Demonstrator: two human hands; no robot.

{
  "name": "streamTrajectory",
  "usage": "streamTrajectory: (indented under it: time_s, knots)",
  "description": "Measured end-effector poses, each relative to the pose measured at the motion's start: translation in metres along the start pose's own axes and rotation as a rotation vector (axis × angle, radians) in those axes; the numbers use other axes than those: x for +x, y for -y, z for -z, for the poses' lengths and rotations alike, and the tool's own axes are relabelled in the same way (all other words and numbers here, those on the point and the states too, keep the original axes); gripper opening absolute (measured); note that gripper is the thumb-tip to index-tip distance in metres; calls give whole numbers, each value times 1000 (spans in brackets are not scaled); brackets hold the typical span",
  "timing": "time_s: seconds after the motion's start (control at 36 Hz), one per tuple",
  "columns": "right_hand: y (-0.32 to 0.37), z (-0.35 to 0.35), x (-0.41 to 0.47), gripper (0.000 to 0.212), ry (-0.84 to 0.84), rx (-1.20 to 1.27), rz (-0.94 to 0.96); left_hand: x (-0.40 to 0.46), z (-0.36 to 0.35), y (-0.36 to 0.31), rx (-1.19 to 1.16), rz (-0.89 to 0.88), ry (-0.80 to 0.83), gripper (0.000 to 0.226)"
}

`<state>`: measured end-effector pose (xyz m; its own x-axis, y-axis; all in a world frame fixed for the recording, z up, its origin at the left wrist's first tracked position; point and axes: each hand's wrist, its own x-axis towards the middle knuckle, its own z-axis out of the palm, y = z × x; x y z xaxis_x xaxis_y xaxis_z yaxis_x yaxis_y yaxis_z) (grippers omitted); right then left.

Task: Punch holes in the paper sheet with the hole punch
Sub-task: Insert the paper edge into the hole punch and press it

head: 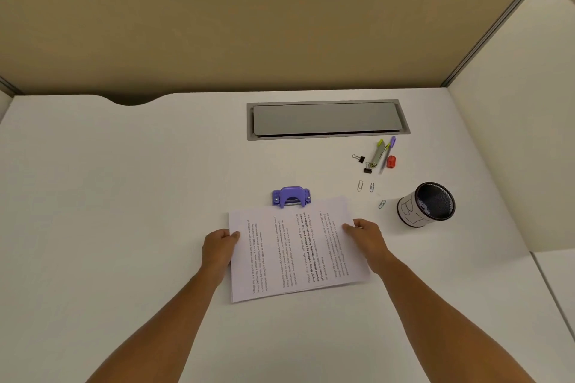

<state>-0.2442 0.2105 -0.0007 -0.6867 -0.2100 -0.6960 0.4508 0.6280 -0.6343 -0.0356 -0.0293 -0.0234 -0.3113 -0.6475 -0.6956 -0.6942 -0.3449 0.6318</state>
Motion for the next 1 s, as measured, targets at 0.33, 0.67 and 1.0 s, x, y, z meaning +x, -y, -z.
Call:
streamTrajectory:
  time_s: [0.33,0.67,1.0]
  knots:
    - [16,-3,4,11,52,-7,-40,15,4,-16,81,-54,-32,21]
    - [17,-9,7,12,23,-4,-51,29,6,-26,136,-69,-37,19]
    - [17,-16,10,13,-77,-95,-29,31,7,-31,255,-143,-80,17]
